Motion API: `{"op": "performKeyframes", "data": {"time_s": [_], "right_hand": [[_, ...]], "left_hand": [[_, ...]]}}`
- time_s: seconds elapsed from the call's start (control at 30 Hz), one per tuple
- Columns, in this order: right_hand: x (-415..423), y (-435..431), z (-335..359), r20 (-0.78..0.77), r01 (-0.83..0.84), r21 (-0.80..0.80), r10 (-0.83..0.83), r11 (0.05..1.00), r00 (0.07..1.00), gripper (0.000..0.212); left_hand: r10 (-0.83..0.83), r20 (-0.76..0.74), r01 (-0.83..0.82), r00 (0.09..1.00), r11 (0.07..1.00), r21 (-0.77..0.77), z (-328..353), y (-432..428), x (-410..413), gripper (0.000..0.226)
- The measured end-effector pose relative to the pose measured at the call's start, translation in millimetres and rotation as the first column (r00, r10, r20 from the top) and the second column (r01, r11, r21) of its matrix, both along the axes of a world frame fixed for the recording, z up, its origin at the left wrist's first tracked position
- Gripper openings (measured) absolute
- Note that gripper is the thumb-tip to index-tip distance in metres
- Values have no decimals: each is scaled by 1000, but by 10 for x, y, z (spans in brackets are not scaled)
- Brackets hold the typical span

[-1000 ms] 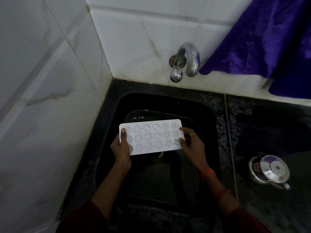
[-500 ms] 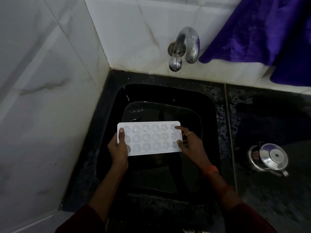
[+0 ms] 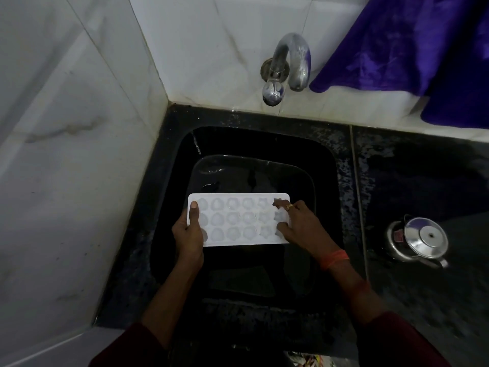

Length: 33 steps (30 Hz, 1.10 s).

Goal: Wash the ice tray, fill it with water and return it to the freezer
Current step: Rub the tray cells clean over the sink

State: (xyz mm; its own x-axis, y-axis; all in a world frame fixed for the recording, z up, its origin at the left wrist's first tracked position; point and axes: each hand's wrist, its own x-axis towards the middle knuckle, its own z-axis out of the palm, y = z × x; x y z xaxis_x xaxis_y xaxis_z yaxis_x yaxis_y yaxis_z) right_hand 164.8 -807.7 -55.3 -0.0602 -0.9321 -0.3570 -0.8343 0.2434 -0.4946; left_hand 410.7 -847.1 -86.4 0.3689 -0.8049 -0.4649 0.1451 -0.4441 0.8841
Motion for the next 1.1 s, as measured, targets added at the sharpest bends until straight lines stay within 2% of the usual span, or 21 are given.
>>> {"op": "performKeyframes", "data": {"time_s": [0.17, 0.43, 0.6, 0.73, 0.97, 1.1], "right_hand": [[-49, 54, 46, 21, -17, -79, 19, 997, 1000, 57], [-56, 55, -2, -24, -1, -155, -2, 988, 1000, 42], [-61, 51, 21, -127, -42, -150, 23, 988, 992, 34], [-52, 71, 58, -103, -13, -212, -9, 977, 995, 24], [-58, 61, 74, -140, -12, -113, -4, 993, 990, 37], [-49, 62, 75, -196, -16, -117, -7, 993, 981, 38]], "left_hand": [[2, 17, -1, 1000, 1000, -12, 3, 8, 5, 27], [-2, -11, 2, 1000, 1000, 8, 12, 18, -6, 31], [2, -25, -2, 1000, 1000, 2, 21, 47, -29, 29], [-4, -17, 4, 1000, 1000, -16, 16, 47, -29, 35], [-2, -18, 2, 1000, 1000, 5, 71, 73, -60, 23], [9, -22, -8, 1000, 999, 32, 85, 108, -87, 21]]}}
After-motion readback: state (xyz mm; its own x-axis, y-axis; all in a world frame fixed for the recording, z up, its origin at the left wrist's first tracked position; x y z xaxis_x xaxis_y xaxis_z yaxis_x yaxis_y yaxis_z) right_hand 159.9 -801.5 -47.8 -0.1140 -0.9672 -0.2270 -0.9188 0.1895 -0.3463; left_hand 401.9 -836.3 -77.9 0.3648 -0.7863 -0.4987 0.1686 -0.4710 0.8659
